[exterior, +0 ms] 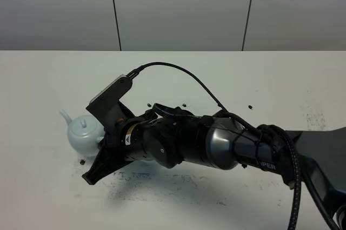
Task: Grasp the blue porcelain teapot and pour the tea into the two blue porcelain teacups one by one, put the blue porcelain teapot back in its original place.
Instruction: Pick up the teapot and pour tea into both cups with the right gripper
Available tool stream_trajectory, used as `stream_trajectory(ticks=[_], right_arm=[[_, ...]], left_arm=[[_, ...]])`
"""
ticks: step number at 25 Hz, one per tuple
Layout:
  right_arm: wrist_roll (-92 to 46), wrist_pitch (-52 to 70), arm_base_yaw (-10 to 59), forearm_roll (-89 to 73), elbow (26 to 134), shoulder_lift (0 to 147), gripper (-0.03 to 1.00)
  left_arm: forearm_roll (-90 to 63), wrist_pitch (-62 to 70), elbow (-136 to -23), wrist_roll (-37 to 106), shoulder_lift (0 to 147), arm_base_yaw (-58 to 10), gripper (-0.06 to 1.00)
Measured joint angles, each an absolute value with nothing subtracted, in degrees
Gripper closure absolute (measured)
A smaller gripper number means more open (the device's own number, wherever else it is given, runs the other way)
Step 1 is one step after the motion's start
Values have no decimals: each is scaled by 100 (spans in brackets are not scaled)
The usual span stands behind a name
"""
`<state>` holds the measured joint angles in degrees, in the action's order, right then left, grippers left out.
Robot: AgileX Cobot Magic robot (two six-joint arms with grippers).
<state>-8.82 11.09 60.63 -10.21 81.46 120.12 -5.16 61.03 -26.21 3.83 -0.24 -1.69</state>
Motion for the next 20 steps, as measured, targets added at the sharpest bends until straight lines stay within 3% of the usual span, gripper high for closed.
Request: stream_trajectory(ticks=[20], right_arm=[[-882, 716, 6071, -879, 8024, 12425, 94]], left_arm=[[-516, 6103, -2621, 381, -24, -169, 45]])
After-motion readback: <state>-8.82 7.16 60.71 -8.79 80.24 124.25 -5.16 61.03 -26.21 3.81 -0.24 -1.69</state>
